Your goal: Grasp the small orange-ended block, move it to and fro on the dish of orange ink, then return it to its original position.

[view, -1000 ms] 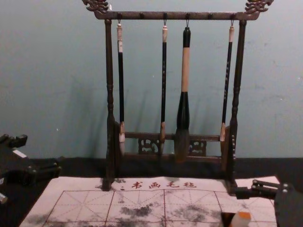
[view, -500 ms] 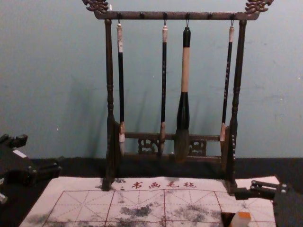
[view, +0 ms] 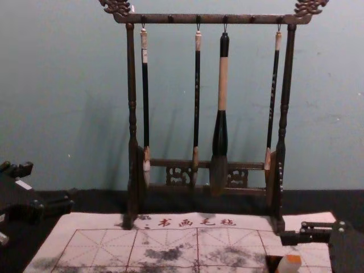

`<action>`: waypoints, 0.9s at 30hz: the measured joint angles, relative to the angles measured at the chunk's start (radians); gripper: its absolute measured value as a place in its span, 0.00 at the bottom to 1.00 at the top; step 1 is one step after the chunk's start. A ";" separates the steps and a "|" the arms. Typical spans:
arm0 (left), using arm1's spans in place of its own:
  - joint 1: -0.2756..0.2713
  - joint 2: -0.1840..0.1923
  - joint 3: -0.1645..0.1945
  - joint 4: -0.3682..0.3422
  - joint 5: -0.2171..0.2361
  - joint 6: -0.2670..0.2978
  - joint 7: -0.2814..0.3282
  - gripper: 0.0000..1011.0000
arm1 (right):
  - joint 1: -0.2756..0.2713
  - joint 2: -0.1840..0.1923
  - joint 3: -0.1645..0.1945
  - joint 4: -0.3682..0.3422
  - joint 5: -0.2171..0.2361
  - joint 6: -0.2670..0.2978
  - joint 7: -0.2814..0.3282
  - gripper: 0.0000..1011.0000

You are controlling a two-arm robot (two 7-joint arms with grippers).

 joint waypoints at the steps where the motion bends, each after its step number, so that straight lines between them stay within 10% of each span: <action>1: 0.000 0.000 0.000 0.000 0.000 0.000 0.000 0.99 | 0.000 0.000 0.000 0.000 0.000 0.000 0.000 0.78; 19: 0.000 0.000 0.000 0.000 0.000 0.000 0.000 0.99 | -0.001 0.001 0.001 -0.001 0.000 -0.001 0.000 0.19; 27: 0.000 0.000 0.000 0.000 0.000 0.000 0.000 0.99 | -0.001 0.001 0.001 -0.001 0.000 -0.001 0.000 0.13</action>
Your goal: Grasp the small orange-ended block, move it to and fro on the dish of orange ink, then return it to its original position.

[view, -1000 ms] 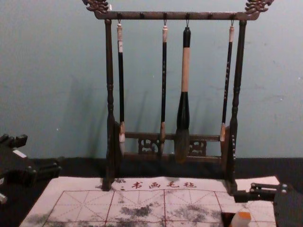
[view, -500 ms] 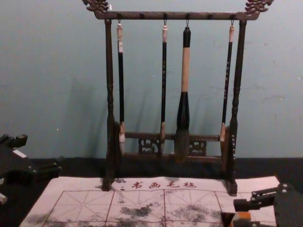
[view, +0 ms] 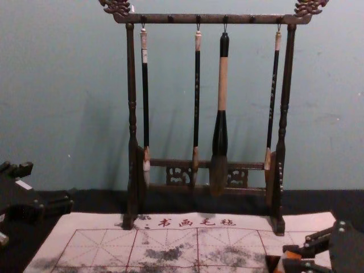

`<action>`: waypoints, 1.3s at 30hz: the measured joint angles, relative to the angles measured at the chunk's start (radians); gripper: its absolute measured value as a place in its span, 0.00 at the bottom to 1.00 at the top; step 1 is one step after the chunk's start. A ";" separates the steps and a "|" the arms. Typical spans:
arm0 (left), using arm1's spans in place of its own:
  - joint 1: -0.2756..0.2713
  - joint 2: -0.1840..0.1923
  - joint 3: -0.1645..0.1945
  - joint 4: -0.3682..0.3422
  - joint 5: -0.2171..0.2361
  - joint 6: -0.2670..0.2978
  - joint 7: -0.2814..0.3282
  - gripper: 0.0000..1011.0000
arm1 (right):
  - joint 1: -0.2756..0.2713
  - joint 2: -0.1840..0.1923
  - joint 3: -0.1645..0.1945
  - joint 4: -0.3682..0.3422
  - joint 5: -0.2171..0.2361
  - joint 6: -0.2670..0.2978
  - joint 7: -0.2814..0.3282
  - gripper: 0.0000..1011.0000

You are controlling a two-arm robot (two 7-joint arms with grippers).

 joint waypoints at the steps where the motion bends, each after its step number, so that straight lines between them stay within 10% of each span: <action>1: 0.000 0.000 0.000 0.000 0.000 0.000 0.000 0.99 | 0.000 0.000 0.000 0.000 0.000 0.000 0.000 0.13; 13: 0.000 0.000 0.000 0.000 0.000 0.000 0.000 0.99 | -0.004 0.003 0.008 -0.020 0.012 0.016 -0.010 0.13; 39: 0.000 0.000 0.000 0.000 0.000 0.000 0.000 0.99 | 0.011 0.053 0.042 -0.210 0.163 0.270 0.005 0.13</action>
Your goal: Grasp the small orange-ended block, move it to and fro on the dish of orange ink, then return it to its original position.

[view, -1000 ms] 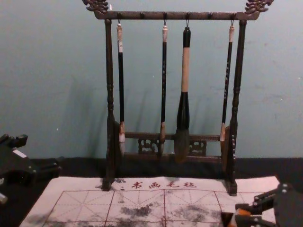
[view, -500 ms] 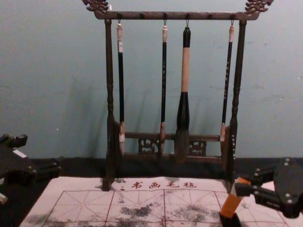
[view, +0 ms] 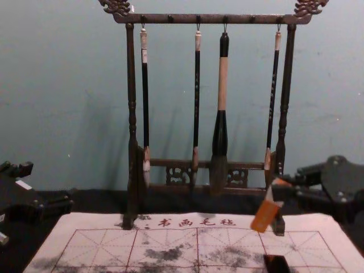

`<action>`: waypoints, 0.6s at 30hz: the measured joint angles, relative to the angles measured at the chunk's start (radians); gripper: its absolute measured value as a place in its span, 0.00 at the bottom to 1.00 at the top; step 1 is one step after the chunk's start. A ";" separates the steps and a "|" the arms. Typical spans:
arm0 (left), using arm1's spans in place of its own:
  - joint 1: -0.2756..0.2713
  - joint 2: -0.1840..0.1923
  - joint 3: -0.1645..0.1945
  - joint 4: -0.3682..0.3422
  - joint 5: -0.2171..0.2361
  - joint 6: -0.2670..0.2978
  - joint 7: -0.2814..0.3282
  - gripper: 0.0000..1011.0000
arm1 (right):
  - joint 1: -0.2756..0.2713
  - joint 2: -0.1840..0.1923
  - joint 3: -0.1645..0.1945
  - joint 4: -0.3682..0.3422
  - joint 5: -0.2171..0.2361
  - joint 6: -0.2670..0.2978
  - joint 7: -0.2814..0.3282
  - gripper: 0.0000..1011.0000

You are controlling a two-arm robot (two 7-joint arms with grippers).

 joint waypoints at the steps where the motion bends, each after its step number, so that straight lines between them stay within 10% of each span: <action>1: 0.000 0.000 0.000 0.000 0.000 0.000 0.000 0.99 | 0.006 -0.001 -0.003 -0.002 0.003 0.007 0.003 0.13; 18: 0.000 0.000 0.000 0.000 0.000 0.000 0.000 0.99 | 0.217 -0.123 -0.162 0.158 -0.042 0.097 0.118 0.13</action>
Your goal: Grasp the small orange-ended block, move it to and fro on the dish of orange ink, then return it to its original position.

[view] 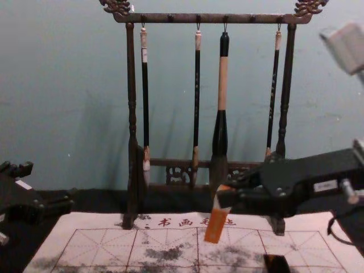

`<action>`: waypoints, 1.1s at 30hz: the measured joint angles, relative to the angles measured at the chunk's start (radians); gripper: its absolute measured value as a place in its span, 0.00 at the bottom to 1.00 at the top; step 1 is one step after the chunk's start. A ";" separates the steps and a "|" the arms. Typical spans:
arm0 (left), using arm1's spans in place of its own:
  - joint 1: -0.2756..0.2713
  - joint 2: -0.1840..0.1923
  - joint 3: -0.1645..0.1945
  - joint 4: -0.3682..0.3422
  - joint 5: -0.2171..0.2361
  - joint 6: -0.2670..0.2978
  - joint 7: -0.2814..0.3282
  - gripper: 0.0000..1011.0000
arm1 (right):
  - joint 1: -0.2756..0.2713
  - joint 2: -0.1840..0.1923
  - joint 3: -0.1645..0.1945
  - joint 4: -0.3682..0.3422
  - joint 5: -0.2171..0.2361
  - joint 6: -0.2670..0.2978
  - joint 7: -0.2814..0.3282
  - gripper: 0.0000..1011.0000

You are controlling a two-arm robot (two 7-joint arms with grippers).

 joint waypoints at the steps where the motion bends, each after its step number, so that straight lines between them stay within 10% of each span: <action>1: 0.000 0.000 0.000 0.000 0.000 0.000 0.000 0.99 | 0.007 -0.005 -0.006 0.009 -0.003 0.000 0.007 0.13; 16: 0.000 0.000 0.000 0.000 0.000 0.000 0.000 0.99 | 0.106 -0.087 -0.125 0.155 -0.060 -0.033 0.082 0.13; 33: 0.000 0.000 0.000 0.000 0.000 0.000 0.000 0.99 | 0.103 -0.091 -0.153 0.166 -0.087 -0.038 0.055 0.13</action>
